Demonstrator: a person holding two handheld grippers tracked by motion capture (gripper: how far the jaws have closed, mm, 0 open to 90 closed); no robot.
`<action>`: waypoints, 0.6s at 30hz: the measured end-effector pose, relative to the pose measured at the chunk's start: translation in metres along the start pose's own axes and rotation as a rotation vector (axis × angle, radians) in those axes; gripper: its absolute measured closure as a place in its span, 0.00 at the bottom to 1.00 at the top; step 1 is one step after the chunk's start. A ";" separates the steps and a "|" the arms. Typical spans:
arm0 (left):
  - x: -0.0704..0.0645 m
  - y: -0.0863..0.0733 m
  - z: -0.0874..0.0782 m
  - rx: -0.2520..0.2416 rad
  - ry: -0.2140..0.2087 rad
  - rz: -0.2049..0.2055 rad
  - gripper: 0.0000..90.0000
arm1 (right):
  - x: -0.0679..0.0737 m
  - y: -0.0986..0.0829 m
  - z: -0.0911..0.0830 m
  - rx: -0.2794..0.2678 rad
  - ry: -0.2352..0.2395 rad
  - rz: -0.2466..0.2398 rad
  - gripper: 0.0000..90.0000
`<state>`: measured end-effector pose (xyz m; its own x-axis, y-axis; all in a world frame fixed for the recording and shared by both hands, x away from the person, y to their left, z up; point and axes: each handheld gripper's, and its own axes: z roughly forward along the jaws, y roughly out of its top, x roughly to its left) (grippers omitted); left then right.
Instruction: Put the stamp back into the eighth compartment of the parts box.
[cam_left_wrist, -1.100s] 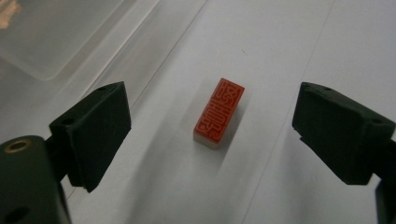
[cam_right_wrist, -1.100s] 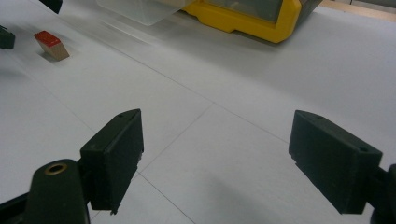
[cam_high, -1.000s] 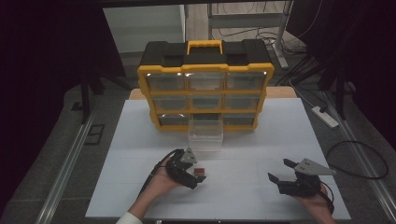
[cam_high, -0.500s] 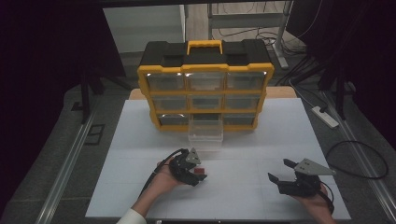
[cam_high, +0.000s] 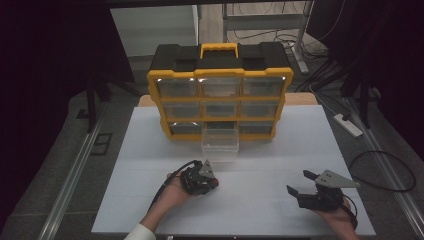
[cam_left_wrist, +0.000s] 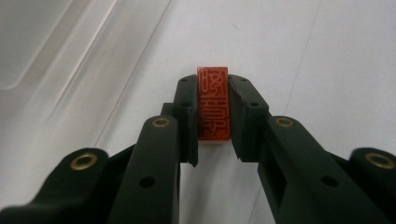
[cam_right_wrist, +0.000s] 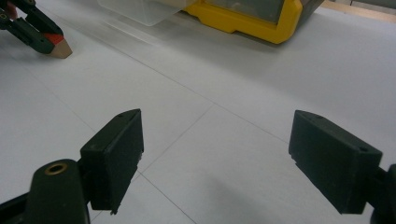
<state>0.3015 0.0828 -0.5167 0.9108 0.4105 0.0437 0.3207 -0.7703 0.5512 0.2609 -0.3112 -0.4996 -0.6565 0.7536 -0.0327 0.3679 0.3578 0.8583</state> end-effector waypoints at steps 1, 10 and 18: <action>0.000 0.000 -0.001 -0.005 -0.001 0.000 0.83 | 0.000 0.000 0.000 0.000 0.000 0.000 0.21; -0.001 0.000 -0.007 -0.035 0.010 0.004 0.83 | 0.000 0.000 0.000 -0.001 0.002 0.001 0.21; -0.002 0.000 -0.013 -0.067 0.020 -0.005 0.83 | 0.000 0.000 0.000 -0.005 0.001 -0.001 0.21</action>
<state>0.2958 0.0888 -0.5058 0.9037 0.4245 0.0567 0.3067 -0.7339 0.6061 0.2606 -0.3115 -0.4996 -0.6578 0.7524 -0.0334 0.3636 0.3561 0.8608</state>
